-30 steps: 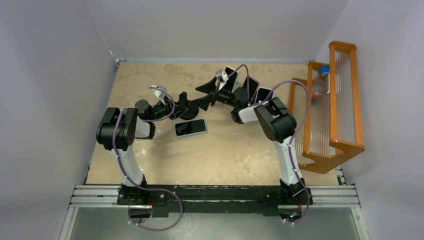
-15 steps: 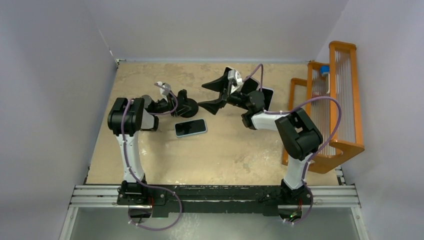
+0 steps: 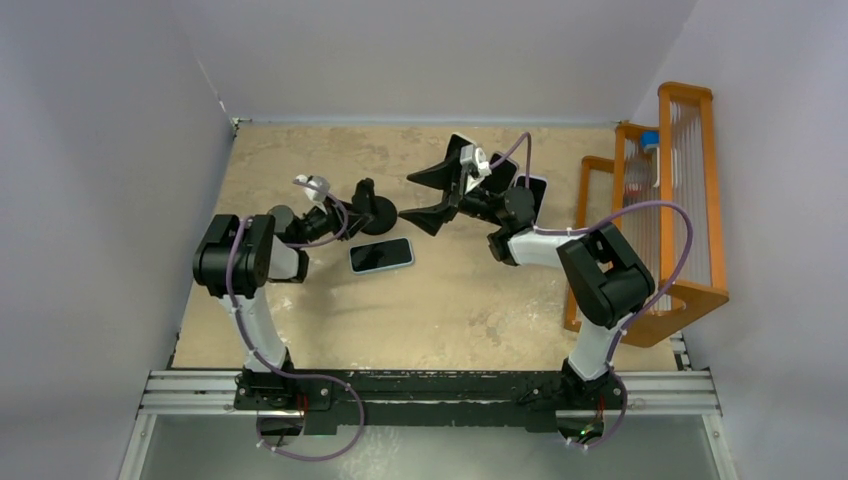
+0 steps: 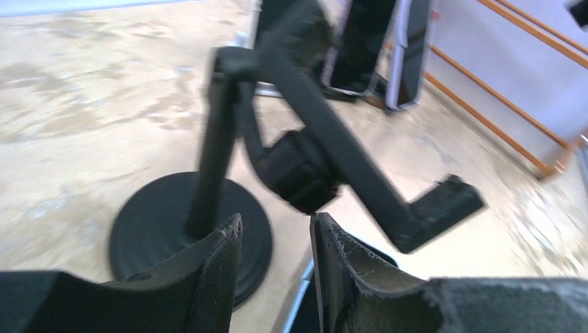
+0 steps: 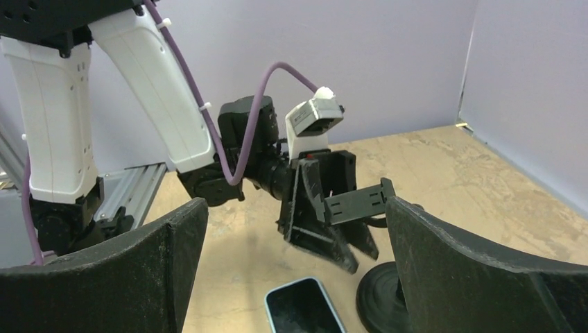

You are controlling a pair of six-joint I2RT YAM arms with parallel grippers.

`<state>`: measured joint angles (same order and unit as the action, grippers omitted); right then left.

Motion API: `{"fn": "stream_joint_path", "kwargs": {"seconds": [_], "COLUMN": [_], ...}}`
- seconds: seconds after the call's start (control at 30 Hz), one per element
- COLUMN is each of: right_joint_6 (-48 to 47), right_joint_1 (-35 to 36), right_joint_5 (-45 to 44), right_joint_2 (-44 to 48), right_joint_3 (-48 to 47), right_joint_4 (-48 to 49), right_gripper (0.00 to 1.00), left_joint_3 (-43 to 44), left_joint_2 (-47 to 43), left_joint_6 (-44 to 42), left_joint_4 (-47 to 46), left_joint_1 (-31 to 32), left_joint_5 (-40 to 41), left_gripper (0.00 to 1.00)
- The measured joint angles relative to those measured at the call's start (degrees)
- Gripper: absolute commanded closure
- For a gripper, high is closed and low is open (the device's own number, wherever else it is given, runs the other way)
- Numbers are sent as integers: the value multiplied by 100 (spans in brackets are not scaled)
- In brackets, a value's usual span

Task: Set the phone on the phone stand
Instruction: Adjust the phone stand at the center of the board.

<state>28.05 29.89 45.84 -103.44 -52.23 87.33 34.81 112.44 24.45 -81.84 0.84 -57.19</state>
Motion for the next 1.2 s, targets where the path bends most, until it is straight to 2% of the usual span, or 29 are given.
{"fn": "stream_joint_path", "kwargs": {"seconds": [0.17,0.27,0.33,0.53,0.7,0.8,0.93,1.1,1.2], "right_joint_6": [-44,-59,-63,-66,-142,-251,-334,-374,-372], "right_joint_1": [0,0,0,0,-2,0,0,-2,0], "right_joint_5": [22,22,20,22,22,22,22,22,22], "right_joint_2": [118,264,345,398,398,431,463,463,463], "right_joint_3": [168,212,212,212,210,210,210,210,210], "right_joint_4": [-22,-20,-15,-4,-107,-243,-315,-393,-415], "right_gripper": [1,1,1,1,1,1,1,1,1], "left_joint_3": [-107,225,516,1631,2155,2271,2437,2500,2500], "left_joint_2": [-256,-317,-317,17,581,730,743,380,186], "left_joint_6": [-26,-251,-369,-831,-925,-935,-1067,-2103,-2435], "left_joint_4": [315,813,1045,1412,1794,2129,2551,4061,4376], "left_joint_1": [-7,7,9,39,70,74,74,28,-11], "left_joint_5": [1303,1738,1749,667,-520,-916,-1266,-1309,-1351], "left_gripper": [59,59,59,59,59,59,59,60,59]}}
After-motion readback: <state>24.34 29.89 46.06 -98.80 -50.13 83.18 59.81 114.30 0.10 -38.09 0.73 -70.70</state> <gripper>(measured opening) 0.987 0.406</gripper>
